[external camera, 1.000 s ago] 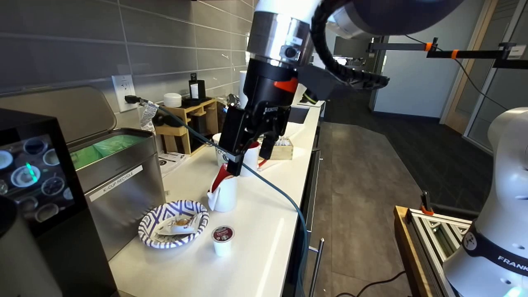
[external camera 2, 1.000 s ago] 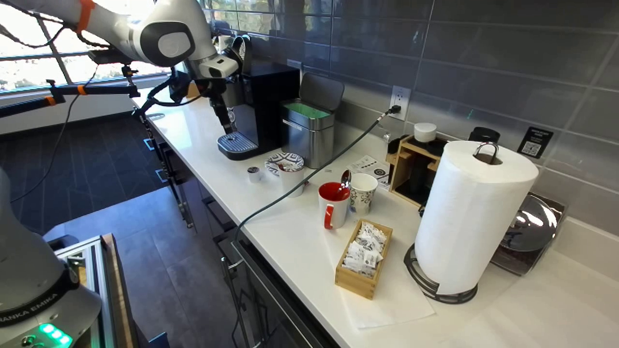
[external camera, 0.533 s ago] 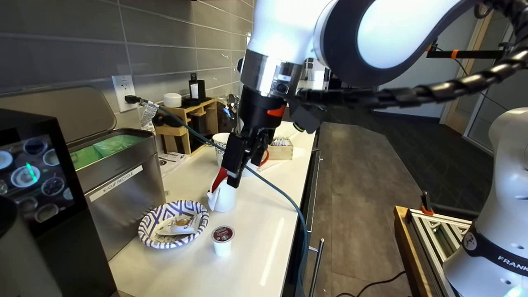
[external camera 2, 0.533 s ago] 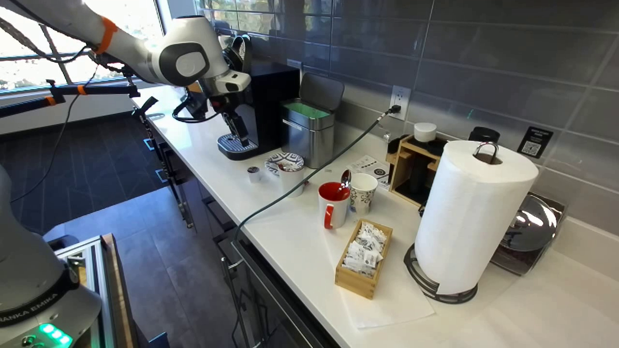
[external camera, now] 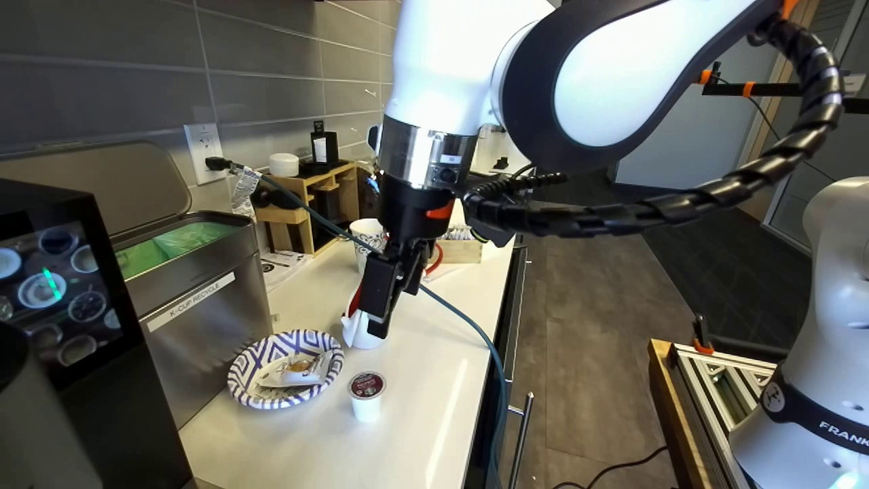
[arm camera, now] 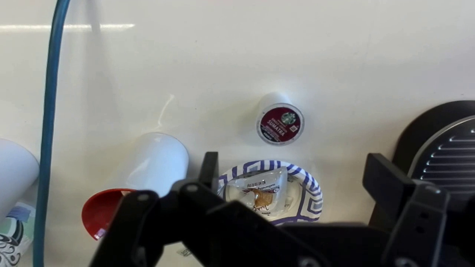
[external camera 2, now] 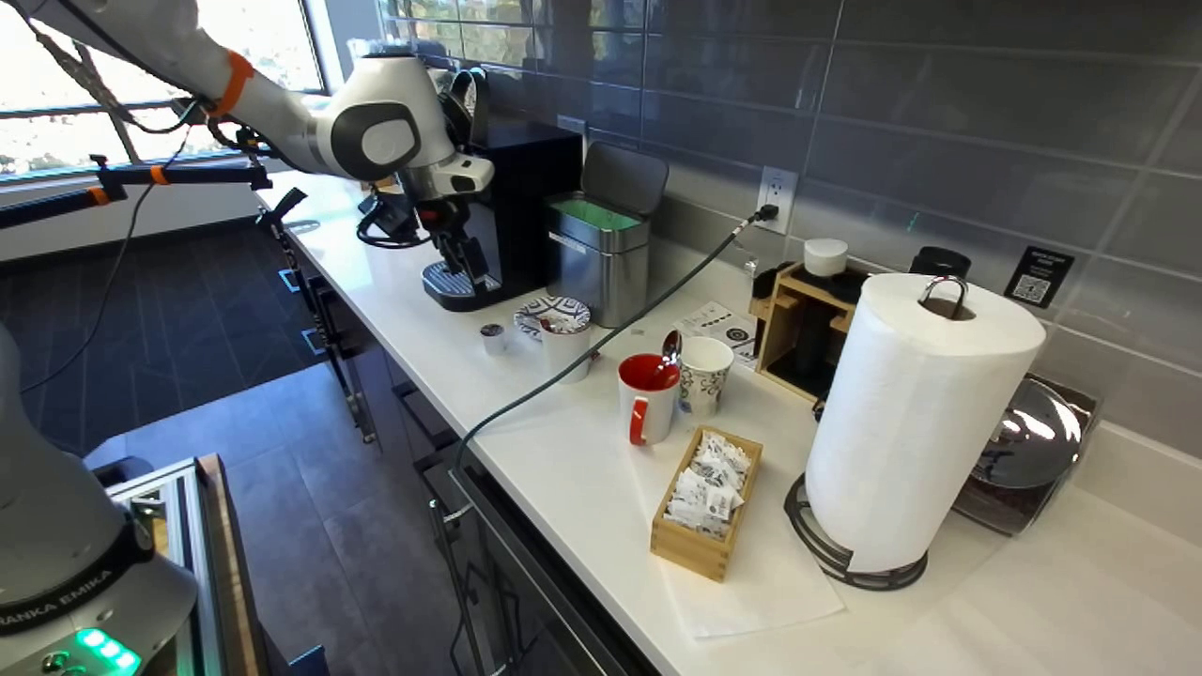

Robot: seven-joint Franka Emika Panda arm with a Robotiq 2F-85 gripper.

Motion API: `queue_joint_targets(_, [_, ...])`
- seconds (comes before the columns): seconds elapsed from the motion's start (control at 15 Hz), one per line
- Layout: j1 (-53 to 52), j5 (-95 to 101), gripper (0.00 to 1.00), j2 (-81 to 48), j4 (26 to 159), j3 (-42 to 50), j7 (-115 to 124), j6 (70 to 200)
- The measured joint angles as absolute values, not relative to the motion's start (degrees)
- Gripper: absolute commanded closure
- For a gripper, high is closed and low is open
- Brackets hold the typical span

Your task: Put the coffee pod inside the coffeemaker chamber.

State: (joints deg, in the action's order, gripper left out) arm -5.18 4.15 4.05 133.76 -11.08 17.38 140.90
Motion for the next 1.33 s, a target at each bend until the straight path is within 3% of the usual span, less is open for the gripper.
queue_joint_targets(1.33, [-10.3,15.6,0.00,-8.1,132.7,-8.6,29.0,148.8])
